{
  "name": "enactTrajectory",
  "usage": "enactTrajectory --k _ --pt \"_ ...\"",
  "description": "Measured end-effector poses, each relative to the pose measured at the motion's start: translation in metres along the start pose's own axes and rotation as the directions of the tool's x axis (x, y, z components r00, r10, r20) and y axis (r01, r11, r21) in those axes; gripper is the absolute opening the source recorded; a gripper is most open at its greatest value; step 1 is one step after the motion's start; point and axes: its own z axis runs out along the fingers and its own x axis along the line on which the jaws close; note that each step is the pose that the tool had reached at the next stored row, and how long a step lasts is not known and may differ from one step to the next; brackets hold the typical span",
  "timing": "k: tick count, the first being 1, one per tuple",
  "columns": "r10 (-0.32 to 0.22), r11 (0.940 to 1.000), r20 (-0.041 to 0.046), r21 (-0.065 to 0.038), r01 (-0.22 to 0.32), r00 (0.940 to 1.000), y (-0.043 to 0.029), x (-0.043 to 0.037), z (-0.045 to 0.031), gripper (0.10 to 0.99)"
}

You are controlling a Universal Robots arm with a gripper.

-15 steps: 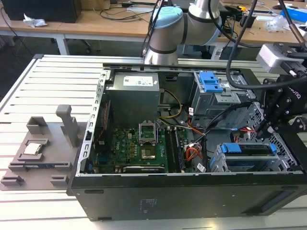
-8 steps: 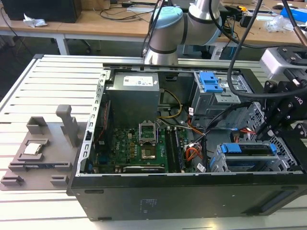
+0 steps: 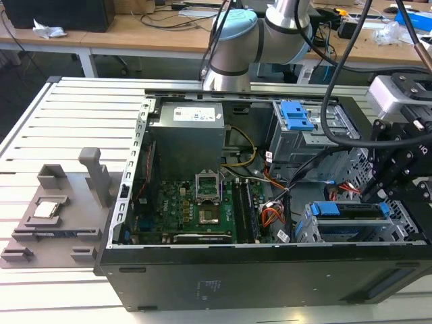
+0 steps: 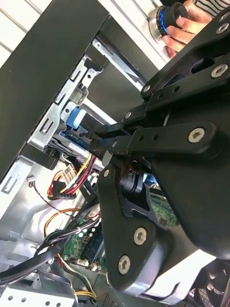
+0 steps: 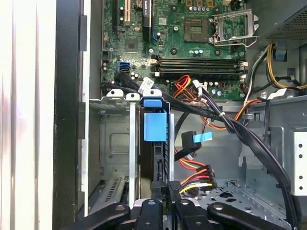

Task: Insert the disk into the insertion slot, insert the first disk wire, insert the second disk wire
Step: 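Insert the first disk wire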

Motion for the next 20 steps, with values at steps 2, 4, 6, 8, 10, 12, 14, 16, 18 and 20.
enactTrajectory --k 2,4,6,8,10,12,14,16,18,20 --pt "0.000 1.0000 -0.0001 0.000 0.000 1.0000 0.0000 0.0000 0.0012 0.169" --pt "0.000 1.0000 0.0000 0.000 0.000 1.0000 -0.0001 0.0001 0.0021 0.169" --pt "0.000 1.0000 0.0000 0.000 0.000 1.0000 -0.0001 0.0001 0.0030 0.169" --pt "0.000 1.0000 0.0000 0.000 0.000 1.0000 -0.0002 0.0001 0.0040 0.169" --pt "0.000 1.0000 0.0000 0.000 0.000 1.0000 -0.0002 0.0002 0.0046 0.169" --pt "0.000 1.0000 -0.0001 0.000 0.000 1.0000 -0.0002 0.0002 0.0050 0.169" --pt "0.000 1.0000 0.0002 0.000 0.000 1.0000 -0.0003 0.0002 0.0063 0.169" --pt "0.000 1.0000 0.0003 0.000 0.000 1.0000 -0.0003 0.0000 0.0074 0.169" --pt "0.000 1.0000 0.0007 0.000 0.000 1.0000 -0.0004 -0.0003 0.0080 0.169" --pt "0.000 1.0000 0.0015 0.000 0.000 1.0000 -0.0004 -0.0007 0.0087 0.169"
